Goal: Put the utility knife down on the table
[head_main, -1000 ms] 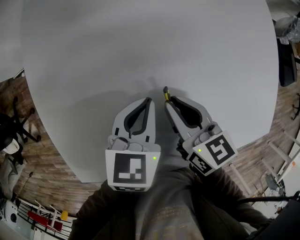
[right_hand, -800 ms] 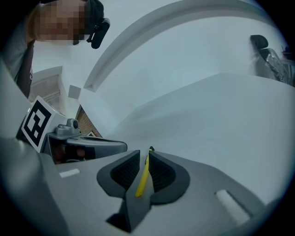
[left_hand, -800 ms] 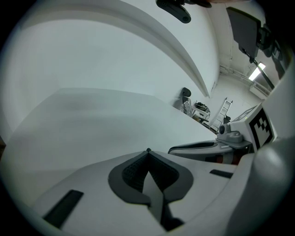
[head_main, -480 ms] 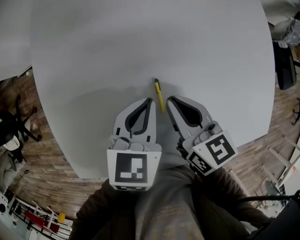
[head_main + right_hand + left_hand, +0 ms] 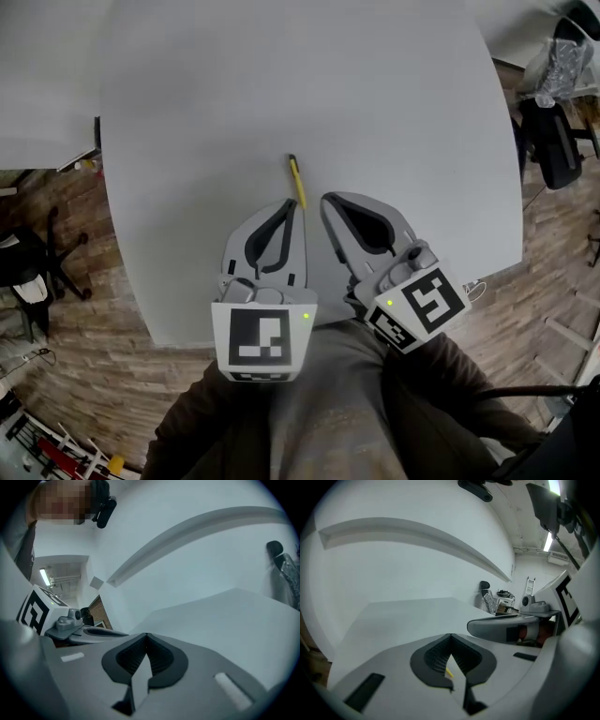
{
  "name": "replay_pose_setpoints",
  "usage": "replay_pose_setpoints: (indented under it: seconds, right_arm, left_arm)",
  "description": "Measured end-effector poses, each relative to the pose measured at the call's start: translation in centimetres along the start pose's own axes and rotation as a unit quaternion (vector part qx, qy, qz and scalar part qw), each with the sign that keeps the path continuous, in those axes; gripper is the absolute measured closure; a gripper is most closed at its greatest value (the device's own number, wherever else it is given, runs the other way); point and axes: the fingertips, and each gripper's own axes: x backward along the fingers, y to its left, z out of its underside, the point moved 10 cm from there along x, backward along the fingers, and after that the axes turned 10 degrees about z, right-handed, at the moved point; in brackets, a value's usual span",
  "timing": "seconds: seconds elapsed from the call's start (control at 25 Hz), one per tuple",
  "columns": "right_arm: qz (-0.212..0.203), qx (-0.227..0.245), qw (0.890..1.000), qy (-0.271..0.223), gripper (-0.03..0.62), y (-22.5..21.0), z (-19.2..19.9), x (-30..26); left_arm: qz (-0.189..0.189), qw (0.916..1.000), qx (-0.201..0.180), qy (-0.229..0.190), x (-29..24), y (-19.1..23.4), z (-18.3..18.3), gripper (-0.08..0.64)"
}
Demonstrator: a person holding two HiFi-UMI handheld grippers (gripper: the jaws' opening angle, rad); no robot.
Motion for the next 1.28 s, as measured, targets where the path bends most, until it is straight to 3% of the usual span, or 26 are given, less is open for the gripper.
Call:
replay_pose_setpoints:
  seconds: [0.32,0.72,1.28]
  right_arm:
    - [-0.015,0.045,0.996,-0.080,0.590,2.1,-5.2,5.1]
    - [-0.020,0.064,0.992,-0.107,0.591,3.2,-6.3,9.8]
    - [-0.015,0.073,0.990,-0.120,0.591,3.6,-6.0,11.7]
  left_arm:
    - [-0.031,0.9961,-0.055,-0.062,4.6,-4.8,-4.0,0.558]
    - [-0.032,0.9930,-0.082,-0.078,7.2,-9.0,-5.4,0.558]
    - [-0.029,0.9908,-0.100,-0.087,8.1,-10.2,-5.2,0.558]
